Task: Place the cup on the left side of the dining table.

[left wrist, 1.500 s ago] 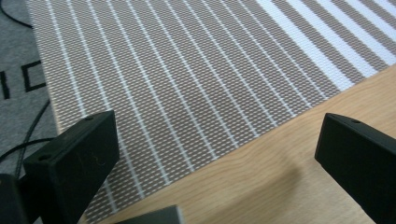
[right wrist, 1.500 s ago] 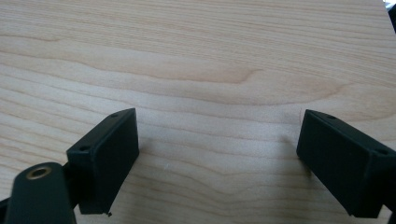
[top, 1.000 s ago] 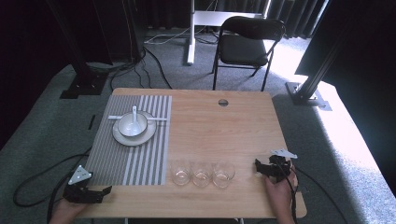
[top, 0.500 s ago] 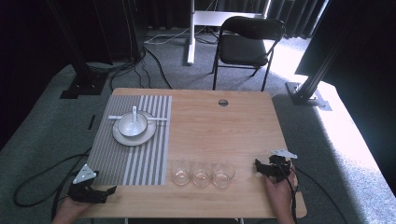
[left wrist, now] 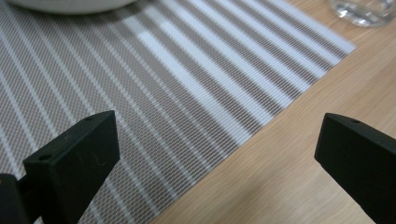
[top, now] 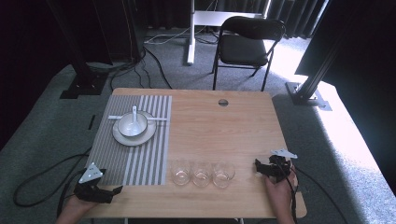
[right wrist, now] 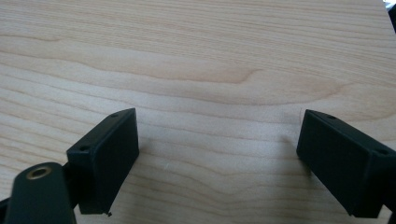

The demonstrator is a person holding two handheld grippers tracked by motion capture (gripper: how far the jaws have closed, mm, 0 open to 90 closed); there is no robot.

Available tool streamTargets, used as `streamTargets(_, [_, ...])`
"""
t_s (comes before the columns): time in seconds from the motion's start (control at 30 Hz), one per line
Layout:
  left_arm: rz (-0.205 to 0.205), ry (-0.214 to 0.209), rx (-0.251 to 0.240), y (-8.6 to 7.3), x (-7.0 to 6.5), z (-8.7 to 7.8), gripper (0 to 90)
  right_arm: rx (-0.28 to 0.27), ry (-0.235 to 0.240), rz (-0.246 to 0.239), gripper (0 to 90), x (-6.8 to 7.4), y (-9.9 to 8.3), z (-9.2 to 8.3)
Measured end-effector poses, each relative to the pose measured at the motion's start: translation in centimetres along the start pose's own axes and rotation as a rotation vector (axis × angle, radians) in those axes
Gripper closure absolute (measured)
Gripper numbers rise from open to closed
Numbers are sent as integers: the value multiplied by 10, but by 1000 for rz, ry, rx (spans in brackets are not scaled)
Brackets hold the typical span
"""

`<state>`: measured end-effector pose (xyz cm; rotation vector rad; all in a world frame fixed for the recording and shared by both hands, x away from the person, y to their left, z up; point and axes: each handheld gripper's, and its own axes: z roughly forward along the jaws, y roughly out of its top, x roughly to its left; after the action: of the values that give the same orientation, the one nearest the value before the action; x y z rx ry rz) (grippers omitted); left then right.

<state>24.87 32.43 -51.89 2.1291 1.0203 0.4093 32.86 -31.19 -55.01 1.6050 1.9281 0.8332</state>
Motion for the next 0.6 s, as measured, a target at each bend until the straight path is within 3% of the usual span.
streamTargets(0.33, [54, -32, -4, 17, -12, 8, 18, 0, 0, 0, 123, 0, 0, 0])
streamTargets(0.6, [71, -55, -6, 27, -18, 11, 18, 0, 0, 1, 123, 0, 0, 0])
